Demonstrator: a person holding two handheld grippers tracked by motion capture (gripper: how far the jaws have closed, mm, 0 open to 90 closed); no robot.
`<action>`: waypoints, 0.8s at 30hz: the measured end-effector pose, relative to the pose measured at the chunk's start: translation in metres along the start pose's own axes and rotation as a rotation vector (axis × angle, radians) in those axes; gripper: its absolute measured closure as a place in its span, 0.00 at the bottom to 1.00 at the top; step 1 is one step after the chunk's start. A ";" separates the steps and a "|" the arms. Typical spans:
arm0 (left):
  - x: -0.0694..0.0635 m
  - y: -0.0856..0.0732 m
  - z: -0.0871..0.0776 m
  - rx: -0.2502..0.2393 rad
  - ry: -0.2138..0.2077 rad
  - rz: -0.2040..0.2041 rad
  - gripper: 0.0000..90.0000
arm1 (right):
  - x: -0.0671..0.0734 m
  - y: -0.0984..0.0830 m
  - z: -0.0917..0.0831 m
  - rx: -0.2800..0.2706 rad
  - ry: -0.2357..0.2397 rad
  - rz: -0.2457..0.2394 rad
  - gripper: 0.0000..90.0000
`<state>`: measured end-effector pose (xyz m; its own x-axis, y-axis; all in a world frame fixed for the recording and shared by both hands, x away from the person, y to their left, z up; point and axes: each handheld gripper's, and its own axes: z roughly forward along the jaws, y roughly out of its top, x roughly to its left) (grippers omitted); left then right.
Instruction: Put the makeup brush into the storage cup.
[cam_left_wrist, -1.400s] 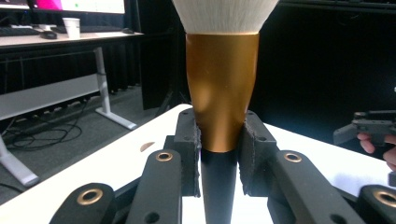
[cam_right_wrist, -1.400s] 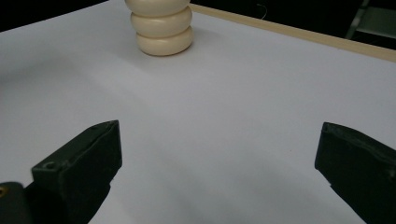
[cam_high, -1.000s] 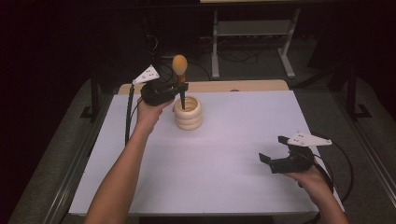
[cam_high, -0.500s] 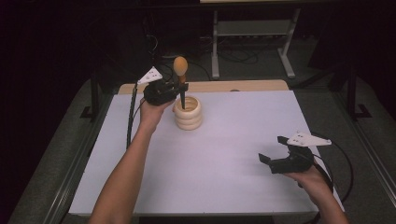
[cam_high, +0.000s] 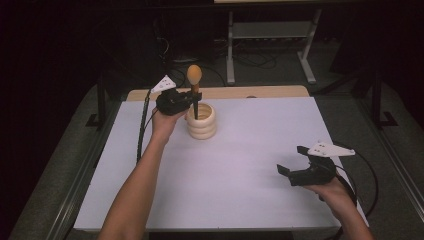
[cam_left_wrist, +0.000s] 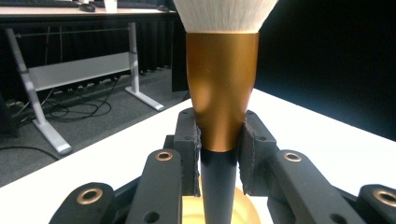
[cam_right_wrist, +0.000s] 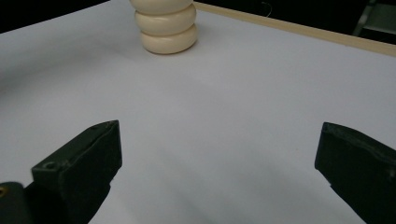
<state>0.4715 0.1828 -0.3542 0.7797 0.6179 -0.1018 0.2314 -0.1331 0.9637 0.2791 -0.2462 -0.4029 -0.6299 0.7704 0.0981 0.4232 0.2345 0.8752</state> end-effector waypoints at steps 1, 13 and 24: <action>0.000 -0.001 0.000 0.002 -0.001 -0.001 0.80 | 0.000 0.000 0.000 0.000 0.000 -0.001 0.00; 0.000 -0.007 0.004 0.024 0.002 0.001 0.80 | 0.000 0.000 0.001 -0.003 0.010 0.001 0.00; 0.003 -0.018 0.006 0.046 0.012 -0.018 0.80 | 0.000 0.000 0.001 -0.003 0.014 0.000 0.00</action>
<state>0.4729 0.1828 -0.3735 0.7681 0.6298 -0.1157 0.2718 -0.1571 0.9494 0.2793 -0.2453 -0.4035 -0.6388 0.7622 0.1047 0.4210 0.2324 0.8768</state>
